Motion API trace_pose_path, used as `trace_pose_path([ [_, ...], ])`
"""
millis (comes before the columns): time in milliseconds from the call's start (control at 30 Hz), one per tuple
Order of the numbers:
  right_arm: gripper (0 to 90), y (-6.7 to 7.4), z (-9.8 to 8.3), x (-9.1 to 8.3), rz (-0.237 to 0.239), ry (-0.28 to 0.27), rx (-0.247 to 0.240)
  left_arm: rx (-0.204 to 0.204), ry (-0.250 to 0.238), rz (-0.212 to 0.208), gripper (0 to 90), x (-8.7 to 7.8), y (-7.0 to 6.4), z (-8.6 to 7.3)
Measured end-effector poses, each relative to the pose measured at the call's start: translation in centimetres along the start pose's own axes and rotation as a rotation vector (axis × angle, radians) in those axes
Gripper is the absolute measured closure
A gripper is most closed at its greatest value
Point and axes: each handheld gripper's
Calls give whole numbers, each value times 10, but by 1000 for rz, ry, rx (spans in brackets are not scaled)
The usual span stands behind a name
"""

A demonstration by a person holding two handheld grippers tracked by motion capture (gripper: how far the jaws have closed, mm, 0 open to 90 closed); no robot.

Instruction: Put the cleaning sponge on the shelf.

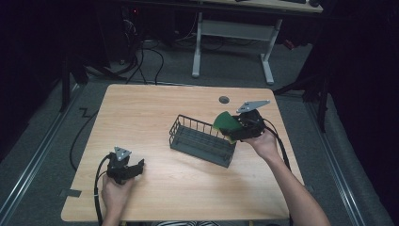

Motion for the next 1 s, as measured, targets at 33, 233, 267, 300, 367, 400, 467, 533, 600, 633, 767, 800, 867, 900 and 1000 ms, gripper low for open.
trace_pose_path([
  [33,295,0,0,2,0,7,0,0,0,0,289,0,0,0],
  [233,294,2,-1,19,-18,47,-27,0,0,0,289,0,0,0],
  [267,294,2,-1,21,-19,49,-33,0,0,0,289,0,0,0],
  [300,293,2,-1,22,-21,51,-37,2,2,0,289,0,0,0],
  [367,293,3,-2,25,-34,61,-53,0,0,0,289,0,0,0],
  [400,293,3,-2,26,-37,67,-57,0,0,0,289,0,0,0],
  [467,292,4,-3,28,-37,77,-67,2,2,0,289,0,0,0],
  [533,292,4,-4,29,-35,82,-72,0,0,0,289,0,0,0],
  [600,292,4,-4,30,-37,86,-79,2,2,0,289,0,0,0],
  [633,292,5,-4,30,-36,90,-81,2,2,0,289,0,0,0],
  [767,291,7,-5,32,-43,100,-101,2,2,0,289,0,0,0],
  [800,290,8,-6,33,-42,104,-103,0,0,0,289,0,0,0],
  [867,289,9,-6,34,-39,110,-108,2,2,0,289,0,0,0],
  [900,289,9,-7,34,-39,114,-115,0,0,0,289,0,0,0],
  [1000,287,10,-7,34,-43,114,-124,2,2,0,289,0,0,0],
])
Point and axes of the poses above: each handheld gripper's, and its own axes: x roughly forward along the jaws, z roughly out of its top, y roughly to its left, and after that the axes turned 13 degrees about x, right-handed
